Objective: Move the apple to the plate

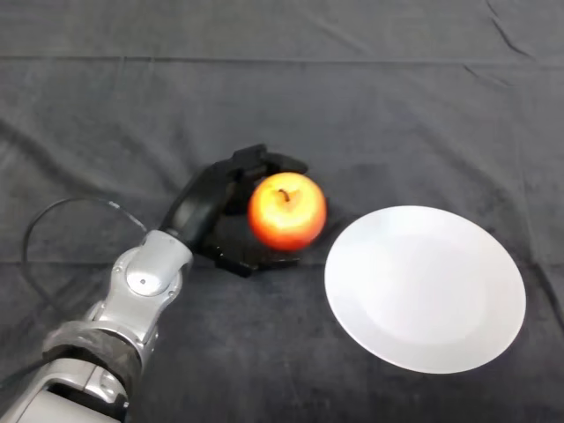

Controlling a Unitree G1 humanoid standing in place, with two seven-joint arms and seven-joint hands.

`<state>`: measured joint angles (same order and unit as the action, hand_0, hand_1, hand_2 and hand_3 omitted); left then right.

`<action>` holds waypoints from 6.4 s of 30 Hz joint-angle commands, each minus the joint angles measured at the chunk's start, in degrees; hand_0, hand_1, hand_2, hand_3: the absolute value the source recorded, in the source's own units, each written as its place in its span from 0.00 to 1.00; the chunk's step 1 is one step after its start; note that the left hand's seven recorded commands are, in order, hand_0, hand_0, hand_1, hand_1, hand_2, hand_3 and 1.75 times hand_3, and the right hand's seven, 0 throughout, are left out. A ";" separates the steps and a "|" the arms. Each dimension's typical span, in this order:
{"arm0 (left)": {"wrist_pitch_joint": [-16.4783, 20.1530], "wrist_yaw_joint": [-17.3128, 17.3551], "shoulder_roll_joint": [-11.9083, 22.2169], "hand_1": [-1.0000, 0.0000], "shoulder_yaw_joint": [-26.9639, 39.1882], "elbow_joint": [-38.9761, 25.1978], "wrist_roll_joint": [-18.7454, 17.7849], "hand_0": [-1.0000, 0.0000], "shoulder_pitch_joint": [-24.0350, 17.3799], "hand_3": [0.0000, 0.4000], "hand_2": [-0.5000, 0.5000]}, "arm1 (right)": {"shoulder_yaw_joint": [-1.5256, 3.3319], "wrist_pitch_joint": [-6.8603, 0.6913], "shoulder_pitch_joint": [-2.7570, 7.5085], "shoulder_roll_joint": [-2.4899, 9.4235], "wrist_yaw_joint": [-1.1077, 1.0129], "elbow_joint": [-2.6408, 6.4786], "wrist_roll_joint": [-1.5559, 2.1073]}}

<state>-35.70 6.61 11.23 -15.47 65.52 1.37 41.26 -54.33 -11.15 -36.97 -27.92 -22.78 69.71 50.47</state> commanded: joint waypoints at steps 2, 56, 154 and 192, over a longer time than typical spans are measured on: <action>-3.20 -0.79 0.10 0.00 -1.82 -1.82 1.30 0.00 4.41 1.00 0.50 | -0.11 0.39 -0.68 -0.90 0.13 -0.55 1.06; -1.19 -9.54 -3.82 1.00 -38.05 -7.28 -1.04 0.55 7.54 0.45 0.27 | -0.21 0.44 -0.85 -1.11 -0.10 -0.04 1.08; 5.37 -5.32 24.29 1.00 16.92 6.08 -25.78 1.00 -6.49 0.00 0.50 | -0.21 0.45 -0.81 -1.06 -0.08 -0.14 1.02; 10.52 -14.57 27.11 1.00 47.20 6.20 -44.16 1.00 -8.99 0.00 0.50 | -0.26 0.45 -0.88 -1.16 -0.15 0.06 1.05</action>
<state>-25.45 -7.72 35.99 30.96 70.16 -42.57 32.38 -54.36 -11.16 -36.95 -27.94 -22.79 69.72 50.47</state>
